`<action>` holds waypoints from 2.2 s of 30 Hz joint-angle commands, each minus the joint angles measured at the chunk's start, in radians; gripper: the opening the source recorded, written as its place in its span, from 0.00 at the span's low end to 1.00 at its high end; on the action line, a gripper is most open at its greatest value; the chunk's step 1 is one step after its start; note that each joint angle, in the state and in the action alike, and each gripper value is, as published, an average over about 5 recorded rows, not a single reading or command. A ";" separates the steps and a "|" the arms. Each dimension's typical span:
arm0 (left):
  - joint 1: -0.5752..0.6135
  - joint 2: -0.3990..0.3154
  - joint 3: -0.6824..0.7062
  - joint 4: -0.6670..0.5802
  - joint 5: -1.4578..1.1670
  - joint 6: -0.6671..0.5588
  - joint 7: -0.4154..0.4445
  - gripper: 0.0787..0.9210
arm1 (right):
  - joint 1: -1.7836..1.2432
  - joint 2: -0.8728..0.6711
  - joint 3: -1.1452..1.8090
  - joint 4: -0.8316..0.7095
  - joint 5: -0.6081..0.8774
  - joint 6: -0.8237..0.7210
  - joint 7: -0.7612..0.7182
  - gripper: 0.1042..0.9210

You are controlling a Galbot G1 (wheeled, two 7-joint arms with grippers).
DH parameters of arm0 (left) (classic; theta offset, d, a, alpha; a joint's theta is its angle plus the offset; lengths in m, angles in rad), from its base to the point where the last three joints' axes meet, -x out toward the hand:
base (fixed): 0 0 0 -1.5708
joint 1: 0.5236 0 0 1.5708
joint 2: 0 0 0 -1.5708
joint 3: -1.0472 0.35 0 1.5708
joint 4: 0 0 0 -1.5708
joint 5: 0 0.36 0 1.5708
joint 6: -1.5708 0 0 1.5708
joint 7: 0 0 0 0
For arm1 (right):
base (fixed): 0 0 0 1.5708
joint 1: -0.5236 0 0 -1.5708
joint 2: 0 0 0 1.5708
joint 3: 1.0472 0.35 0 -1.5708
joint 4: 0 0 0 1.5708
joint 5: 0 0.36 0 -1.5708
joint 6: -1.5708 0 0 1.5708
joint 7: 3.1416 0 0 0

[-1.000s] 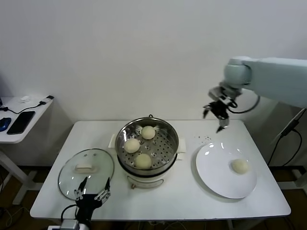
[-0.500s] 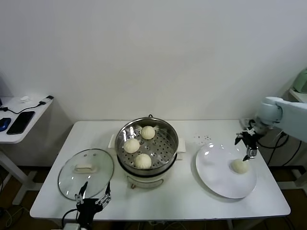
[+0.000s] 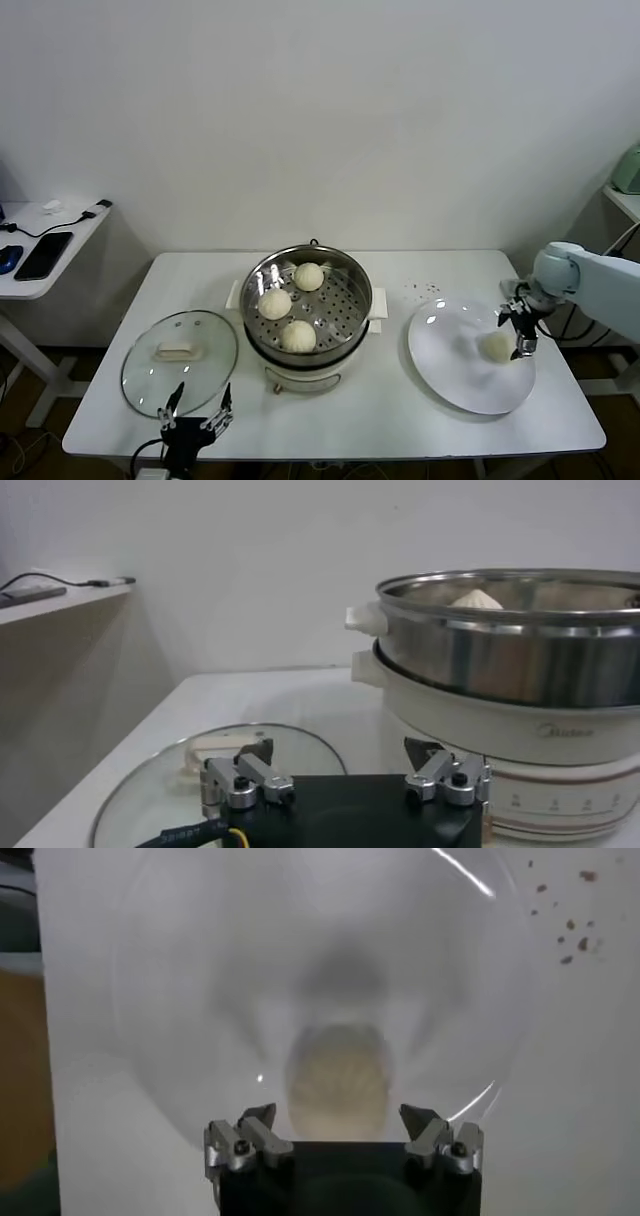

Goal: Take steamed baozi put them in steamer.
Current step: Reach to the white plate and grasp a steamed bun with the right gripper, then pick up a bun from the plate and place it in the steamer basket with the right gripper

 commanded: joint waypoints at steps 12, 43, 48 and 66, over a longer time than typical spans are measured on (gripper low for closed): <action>0.018 0.000 0.000 -0.025 0.002 -0.001 -0.004 0.88 | 0.042 -0.054 0.015 0.095 0.005 -0.031 0.044 0.65; 0.004 0.014 0.023 -0.039 -0.012 -0.002 -0.004 0.88 | 0.652 0.621 -0.377 0.405 0.863 -0.330 0.233 0.64; 0.002 0.014 0.022 -0.035 -0.014 -0.002 -0.005 0.88 | 0.556 0.639 -0.383 0.340 0.807 -0.338 0.262 0.64; -0.006 0.017 0.021 -0.022 -0.023 -0.004 -0.007 0.88 | 0.414 0.621 -0.350 0.263 0.729 -0.332 0.324 0.64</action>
